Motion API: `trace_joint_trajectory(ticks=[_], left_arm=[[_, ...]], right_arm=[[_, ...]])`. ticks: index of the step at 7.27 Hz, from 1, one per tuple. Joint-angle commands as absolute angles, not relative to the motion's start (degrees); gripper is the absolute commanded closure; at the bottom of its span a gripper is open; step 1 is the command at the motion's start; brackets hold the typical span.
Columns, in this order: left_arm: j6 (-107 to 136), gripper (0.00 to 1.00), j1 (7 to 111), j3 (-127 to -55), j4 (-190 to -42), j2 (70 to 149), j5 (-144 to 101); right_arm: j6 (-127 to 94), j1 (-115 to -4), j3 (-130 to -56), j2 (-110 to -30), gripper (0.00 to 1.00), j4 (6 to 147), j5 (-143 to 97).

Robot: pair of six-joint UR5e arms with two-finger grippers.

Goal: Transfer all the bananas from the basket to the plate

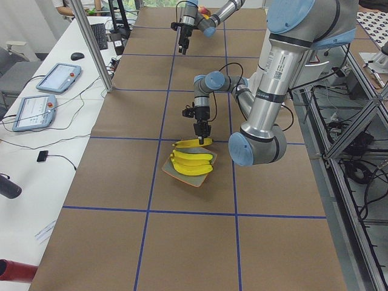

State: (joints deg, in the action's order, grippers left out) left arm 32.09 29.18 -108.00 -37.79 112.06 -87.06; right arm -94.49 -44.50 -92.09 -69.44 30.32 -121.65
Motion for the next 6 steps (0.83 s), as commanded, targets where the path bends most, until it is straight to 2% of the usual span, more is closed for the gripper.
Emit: trace_joint_trajectory(ticks=[1, 2, 3, 4, 6], left_arm=[[32.1, 1.00, 29.0, -107.7, -37.8, 111.9, -86.9], [32.0, 0.97, 28.8, -107.1, -37.9, 112.0, -86.8], [32.1, 0.45, 28.2, -105.5, -37.9, 112.0, -86.1], [31.9, 0.01, 28.2, -105.6, -37.9, 112.2, -86.0], [31.0, 0.00, 28.7, -107.7, -38.2, 112.6, -86.2]], right_arm=[[-94.5, -44.5, -92.0, -69.3, 0.00, 30.3, -121.6], [-94.5, -44.5, -92.1, -69.3, 0.00, 30.3, -121.6], [-94.5, -44.5, -92.1, -69.3, 0.00, 30.3, -121.6], [-94.5, -44.5, -92.1, -69.3, 0.00, 30.3, -121.6], [-94.5, -44.5, -92.2, -69.3, 0.00, 30.3, -121.6]])
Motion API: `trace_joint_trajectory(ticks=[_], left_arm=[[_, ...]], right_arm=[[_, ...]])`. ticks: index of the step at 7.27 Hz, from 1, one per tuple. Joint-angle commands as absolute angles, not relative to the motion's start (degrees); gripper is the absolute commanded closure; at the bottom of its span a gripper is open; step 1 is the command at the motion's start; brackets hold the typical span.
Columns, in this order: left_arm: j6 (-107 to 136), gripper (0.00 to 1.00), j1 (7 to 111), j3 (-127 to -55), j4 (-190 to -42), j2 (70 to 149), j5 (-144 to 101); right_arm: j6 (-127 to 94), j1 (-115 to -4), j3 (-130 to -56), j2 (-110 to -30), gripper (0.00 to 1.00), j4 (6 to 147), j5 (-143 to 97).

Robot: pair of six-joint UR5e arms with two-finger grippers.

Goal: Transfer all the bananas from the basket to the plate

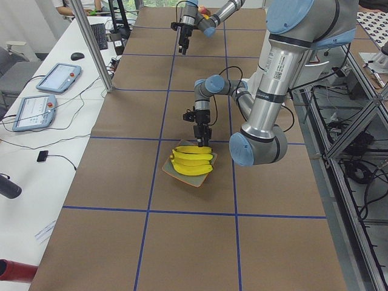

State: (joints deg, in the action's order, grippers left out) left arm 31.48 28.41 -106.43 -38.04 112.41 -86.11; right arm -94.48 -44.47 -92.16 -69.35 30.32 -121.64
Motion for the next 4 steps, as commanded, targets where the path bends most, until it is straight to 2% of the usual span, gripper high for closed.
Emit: trace_joint_trajectory(ticks=[1, 2, 4], left_arm=[[29.1, 0.00, 30.1, -112.5, -38.1, 112.7, -86.7], [28.8, 0.00, 32.1, -116.3, -38.1, 112.7, -86.7], [24.6, 0.00, 38.0, -118.6, -38.5, 114.8, -92.1]], right_arm=[[-94.5, -44.5, -92.2, -69.3, 0.00, 30.3, -121.6], [-94.5, -44.5, -92.3, -69.3, 0.00, 30.3, -121.6], [-94.0, -44.9, -93.3, -70.1, 0.00, 30.5, -120.0]])
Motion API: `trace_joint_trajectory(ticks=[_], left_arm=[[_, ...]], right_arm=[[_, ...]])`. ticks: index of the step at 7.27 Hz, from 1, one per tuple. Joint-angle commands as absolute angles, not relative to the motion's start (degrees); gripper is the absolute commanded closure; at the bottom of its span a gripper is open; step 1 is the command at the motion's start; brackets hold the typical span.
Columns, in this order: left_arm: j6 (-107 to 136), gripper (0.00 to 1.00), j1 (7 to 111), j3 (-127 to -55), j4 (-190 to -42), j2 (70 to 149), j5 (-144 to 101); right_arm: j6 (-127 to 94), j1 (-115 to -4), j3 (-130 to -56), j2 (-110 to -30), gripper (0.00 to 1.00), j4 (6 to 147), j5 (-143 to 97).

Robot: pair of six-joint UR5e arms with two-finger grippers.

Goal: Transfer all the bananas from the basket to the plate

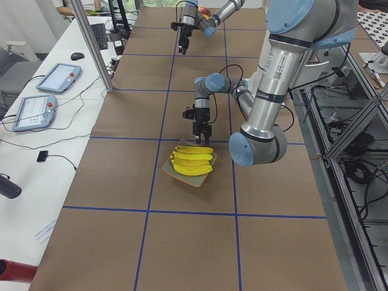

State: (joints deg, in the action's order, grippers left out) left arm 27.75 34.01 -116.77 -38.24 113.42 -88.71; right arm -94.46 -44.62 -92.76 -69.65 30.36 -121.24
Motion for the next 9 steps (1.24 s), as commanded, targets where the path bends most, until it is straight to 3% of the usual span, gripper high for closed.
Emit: trace_joint_trajectory(ticks=[1, 5, 8, 9], left_arm=[[22.6, 0.00, 41.8, -120.9, -40.3, 114.7, -96.4], [17.5, 0.00, 61.4, -119.4, -58.0, 111.6, -120.4], [15.1, 0.00, 71.9, -105.9, -80.8, 105.3, -130.3], [15.1, 0.00, 73.6, -103.5, -82.2, 105.1, -132.3]], right_arm=[[-93.5, -44.9, -94.2, -72.4, 0.00, 30.7, -117.2], [-70.9, -62.3, -93.1, -80.7, 0.00, 36.3, -135.5], [-40.8, -74.2, -93.4, -83.9, 0.00, 54.7, -142.3], [-33.6, -76.6, -93.5, -84.2, 0.00, 60.4, -142.2]])
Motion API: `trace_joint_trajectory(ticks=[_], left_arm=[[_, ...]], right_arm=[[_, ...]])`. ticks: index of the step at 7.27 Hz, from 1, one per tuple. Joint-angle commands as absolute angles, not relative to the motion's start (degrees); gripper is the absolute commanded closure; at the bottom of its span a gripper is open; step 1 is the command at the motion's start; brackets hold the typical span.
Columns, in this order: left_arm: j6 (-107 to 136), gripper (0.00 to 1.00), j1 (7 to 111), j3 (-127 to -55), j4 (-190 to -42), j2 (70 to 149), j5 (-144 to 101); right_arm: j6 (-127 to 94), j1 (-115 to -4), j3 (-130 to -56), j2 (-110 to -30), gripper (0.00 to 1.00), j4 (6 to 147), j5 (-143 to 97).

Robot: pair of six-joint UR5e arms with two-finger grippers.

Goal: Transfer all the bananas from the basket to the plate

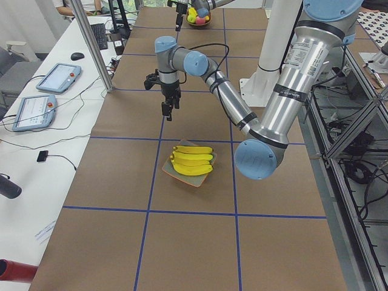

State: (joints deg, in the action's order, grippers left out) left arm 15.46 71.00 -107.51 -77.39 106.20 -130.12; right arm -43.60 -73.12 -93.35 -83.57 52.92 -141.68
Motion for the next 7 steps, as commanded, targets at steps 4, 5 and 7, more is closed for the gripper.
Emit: trace_joint_trajectory(ticks=[4, 5, 7], left_arm=[[3.7, 0.00, 77.4, -99.2, -81.4, 104.9, -134.7], [3.2, 0.00, 77.7, -99.1, -81.4, 104.8, -134.6], [3.4, 0.00, 77.6, -99.5, -81.8, 102.8, -134.9]], right_arm=[[3.8, -86.3, -97.9, -79.0, 0.00, 99.3, -132.9], [5.4, -87.4, -98.6, -79.4, 0.00, 101.3, -132.9], [5.4, -87.5, -98.9, -80.2, 0.00, 101.2, -133.4]])
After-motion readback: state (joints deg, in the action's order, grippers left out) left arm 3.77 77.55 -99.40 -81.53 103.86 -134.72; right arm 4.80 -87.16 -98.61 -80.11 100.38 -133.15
